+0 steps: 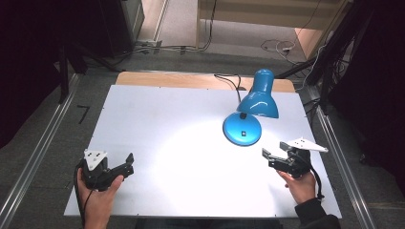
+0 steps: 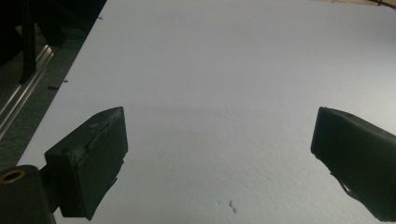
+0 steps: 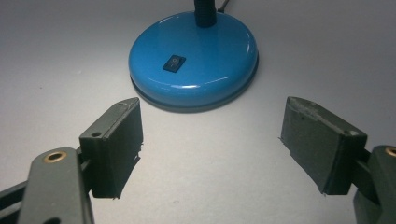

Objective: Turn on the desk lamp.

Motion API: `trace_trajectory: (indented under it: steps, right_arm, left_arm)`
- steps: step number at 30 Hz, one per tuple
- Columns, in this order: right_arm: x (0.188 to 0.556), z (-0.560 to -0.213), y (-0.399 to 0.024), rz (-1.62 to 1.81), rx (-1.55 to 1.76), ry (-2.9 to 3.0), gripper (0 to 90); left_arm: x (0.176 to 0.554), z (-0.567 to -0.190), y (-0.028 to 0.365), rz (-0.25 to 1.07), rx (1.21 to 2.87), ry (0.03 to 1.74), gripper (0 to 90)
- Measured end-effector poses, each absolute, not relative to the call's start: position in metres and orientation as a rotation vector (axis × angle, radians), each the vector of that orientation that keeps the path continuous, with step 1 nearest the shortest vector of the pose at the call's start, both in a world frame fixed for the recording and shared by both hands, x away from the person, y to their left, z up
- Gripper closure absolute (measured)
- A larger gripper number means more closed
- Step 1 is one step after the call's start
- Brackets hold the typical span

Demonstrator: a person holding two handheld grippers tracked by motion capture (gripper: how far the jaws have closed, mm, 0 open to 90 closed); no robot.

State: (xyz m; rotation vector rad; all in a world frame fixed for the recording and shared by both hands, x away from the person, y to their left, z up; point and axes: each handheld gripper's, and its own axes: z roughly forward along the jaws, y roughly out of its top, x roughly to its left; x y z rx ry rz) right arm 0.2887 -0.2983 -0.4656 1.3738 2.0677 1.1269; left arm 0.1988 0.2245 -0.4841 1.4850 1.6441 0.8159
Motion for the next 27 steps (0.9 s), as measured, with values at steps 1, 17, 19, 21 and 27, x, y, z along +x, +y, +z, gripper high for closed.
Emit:
trace_trajectory:
  steps: [1, 17, 19, 21, 27]
  right_arm:
    - [0.288, -0.466, -0.300, 1.123, 1.379, 2.064, 19.2]
    - [0.273, -0.470, -0.324, 1.128, 1.422, 2.045, 18.6]
    - [0.272, -0.470, -0.327, 1.124, 1.421, 2.038, 18.6]
    - [0.270, -0.470, -0.330, 1.125, 1.426, 2.034, 18.6]
    - [0.264, -0.471, -0.339, 1.122, 1.440, 2.023, 17.7]
  left_arm:
    - [0.199, -0.484, 0.225, 0.816, 1.486, 1.644, 4.4]
    - [0.199, -0.485, 0.225, 0.807, 1.484, 1.648, 4.4]
    - [0.199, -0.485, 0.225, 0.808, 1.484, 1.649, 4.4]
    - [0.199, -0.485, 0.225, 0.809, 1.485, 1.648, 4.4]
    - [0.199, -0.485, 0.225, 0.807, 1.484, 1.647, 4.4]
